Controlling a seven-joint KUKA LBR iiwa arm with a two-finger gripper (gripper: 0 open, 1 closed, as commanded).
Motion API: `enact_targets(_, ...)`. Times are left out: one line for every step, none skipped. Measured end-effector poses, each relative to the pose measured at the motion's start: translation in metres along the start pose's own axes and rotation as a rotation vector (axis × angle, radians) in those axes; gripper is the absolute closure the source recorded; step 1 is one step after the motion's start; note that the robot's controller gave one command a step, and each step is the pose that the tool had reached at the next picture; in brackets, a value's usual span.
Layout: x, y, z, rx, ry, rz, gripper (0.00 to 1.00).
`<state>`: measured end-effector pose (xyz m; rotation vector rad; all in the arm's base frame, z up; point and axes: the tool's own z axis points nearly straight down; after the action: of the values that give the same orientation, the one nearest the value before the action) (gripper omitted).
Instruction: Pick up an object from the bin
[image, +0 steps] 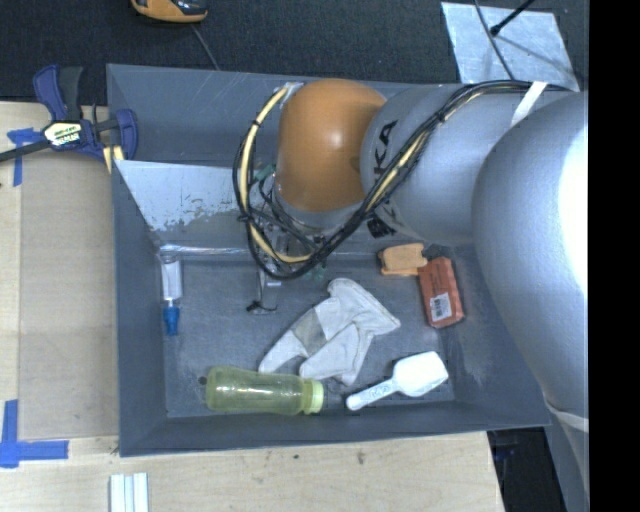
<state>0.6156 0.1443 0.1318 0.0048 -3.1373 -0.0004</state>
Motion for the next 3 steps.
enact_targets(-0.001,-0.001,-0.005,-0.001,-0.007,0.003,0.00)
enact_targets(0.021,-0.043,0.037,-0.001,-0.013,-0.244,0.00)
enact_targets(0.043,-0.071,0.030,0.001,-0.004,-0.413,0.00)
